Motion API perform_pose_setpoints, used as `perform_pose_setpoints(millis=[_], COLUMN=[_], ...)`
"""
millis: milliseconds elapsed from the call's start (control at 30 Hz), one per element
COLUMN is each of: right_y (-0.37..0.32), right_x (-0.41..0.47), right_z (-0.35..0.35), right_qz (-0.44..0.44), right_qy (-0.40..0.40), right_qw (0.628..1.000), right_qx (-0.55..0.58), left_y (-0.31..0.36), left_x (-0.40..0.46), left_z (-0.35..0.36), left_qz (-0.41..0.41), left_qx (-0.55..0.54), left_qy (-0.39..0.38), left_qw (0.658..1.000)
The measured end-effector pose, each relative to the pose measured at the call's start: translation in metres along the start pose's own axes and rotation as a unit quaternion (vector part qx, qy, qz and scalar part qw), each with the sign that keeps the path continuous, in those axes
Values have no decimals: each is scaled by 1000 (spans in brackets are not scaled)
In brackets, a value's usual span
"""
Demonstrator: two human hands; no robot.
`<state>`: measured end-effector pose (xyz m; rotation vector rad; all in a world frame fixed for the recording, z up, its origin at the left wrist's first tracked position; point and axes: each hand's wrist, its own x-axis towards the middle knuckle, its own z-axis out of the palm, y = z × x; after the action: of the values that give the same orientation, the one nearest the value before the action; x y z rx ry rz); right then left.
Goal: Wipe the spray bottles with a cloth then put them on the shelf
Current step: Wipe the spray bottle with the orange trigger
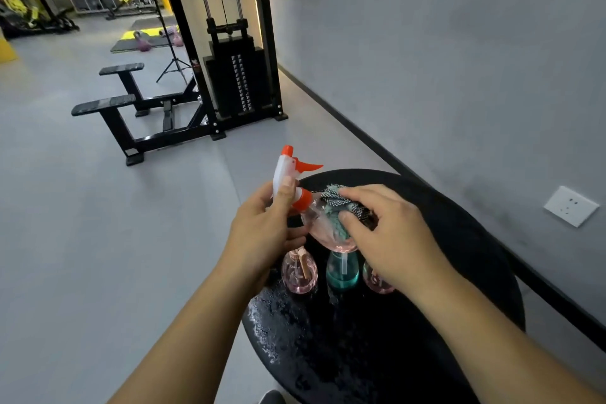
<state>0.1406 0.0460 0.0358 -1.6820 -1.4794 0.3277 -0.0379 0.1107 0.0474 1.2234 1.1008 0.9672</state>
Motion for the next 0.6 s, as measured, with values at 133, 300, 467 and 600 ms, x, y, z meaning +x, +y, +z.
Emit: perform_pose_setpoints(millis=[133,300,467,600], right_y=[0,-7,2,-2], right_x=[1,0,5,1], right_z=[-4,-7,-21,-18], right_qz=[-2,-28,32,0], right_qy=[11,-1,46,33], right_qw=[1000,1000,997,999], right_qx=[-7,-3,45,33], left_y=[2,3,10,6], left_x=[-1,-5,-6,-10], left_z=[8,12,15,25], left_qz=[19,46,61,73], left_qx=[8,14,3,20], left_qy=[1,-18,0,-23], left_qw=[1000,999,998,997])
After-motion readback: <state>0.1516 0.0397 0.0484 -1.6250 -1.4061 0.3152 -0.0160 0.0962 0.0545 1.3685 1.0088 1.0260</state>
